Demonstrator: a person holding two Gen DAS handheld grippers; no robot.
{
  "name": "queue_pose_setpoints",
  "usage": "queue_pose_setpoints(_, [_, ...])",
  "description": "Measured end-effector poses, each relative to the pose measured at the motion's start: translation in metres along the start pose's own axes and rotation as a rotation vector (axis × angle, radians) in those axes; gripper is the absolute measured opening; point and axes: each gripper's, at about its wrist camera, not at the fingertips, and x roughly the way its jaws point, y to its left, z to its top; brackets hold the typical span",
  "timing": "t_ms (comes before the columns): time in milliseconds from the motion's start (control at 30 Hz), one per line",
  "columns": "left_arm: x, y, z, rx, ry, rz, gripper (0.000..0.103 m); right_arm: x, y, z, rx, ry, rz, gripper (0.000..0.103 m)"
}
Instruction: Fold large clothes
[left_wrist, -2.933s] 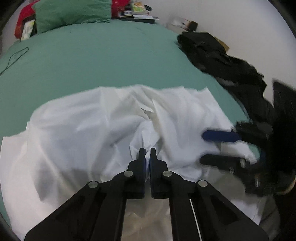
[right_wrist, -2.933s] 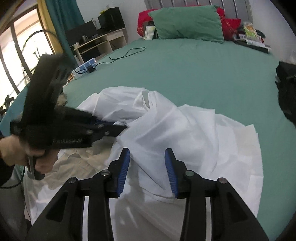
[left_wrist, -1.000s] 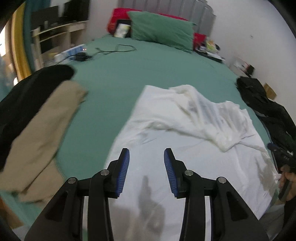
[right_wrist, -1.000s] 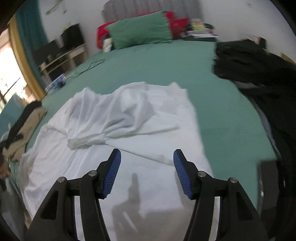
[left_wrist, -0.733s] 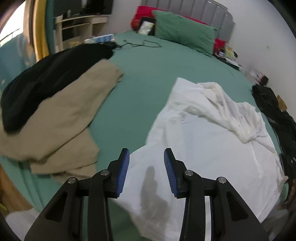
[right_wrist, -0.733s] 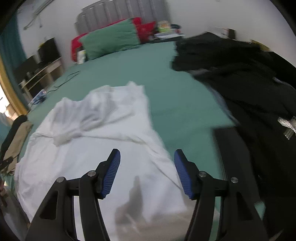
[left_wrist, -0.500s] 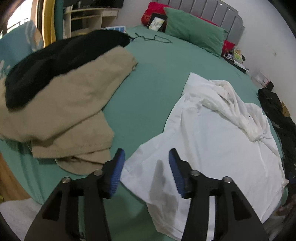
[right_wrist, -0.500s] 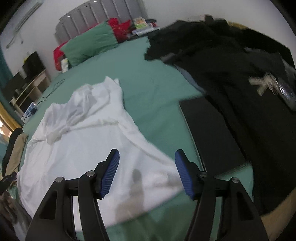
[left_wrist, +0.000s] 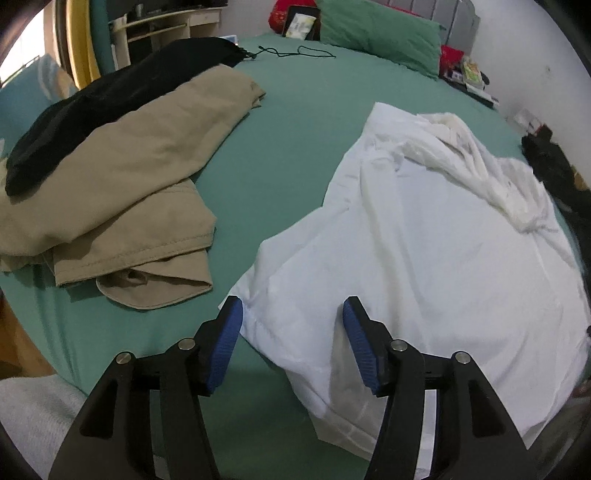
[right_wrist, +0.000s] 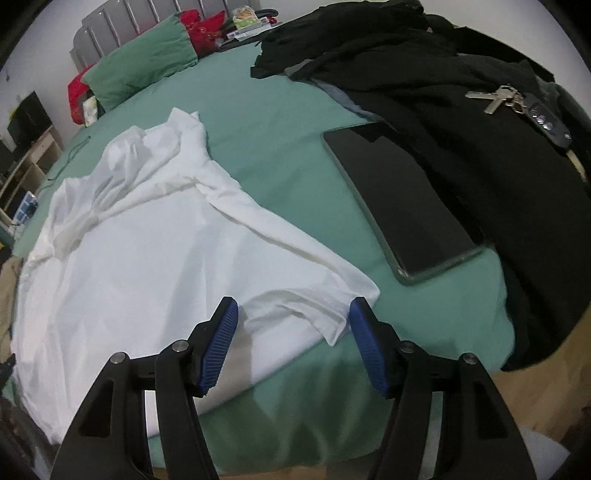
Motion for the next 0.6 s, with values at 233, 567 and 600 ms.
queue_pose_setpoints(233, [0.002,-0.002,-0.003,0.02,0.0,0.028,0.06,0.006,0.016,-0.008,-0.111,-0.02,-0.087,0.065])
queue_pose_setpoints(567, [-0.001,-0.001,-0.005,0.032,0.009,-0.021,0.034,0.002,0.018,-0.015,-0.082,0.035,0.116,0.009])
queue_pose_setpoints(600, [-0.003,-0.002,-0.006,0.035,0.012,-0.046,0.01,0.001,0.013,-0.015,-0.04,0.043,0.165,0.008])
